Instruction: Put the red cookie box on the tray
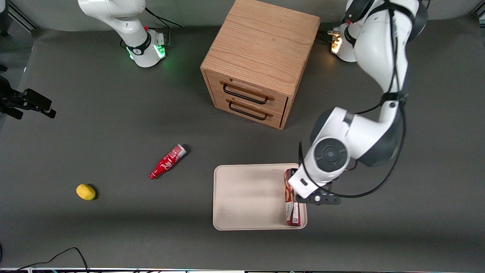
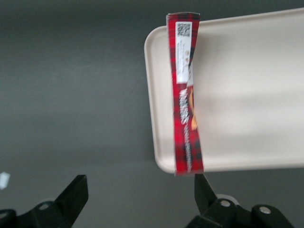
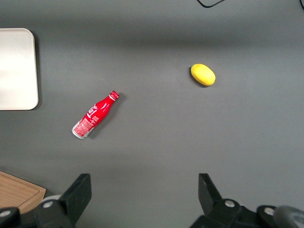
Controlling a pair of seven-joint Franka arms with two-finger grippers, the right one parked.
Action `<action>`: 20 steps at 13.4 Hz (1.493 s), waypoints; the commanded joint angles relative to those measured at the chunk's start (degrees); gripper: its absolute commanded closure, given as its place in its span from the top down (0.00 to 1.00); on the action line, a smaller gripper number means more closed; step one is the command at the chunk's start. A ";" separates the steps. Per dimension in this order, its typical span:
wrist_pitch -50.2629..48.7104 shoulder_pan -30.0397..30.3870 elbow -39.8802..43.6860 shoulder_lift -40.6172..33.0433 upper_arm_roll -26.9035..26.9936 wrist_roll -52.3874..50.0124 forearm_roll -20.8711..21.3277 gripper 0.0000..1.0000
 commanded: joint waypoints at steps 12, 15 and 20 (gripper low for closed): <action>-2.88 7.90 -38.98 -42.21 19.42 30.30 -7.05 1.00; -2.98 7.64 -38.72 -42.92 25.74 42.82 -7.75 1.00; -7.71 4.30 -36.44 -43.01 27.17 33.06 -6.53 1.00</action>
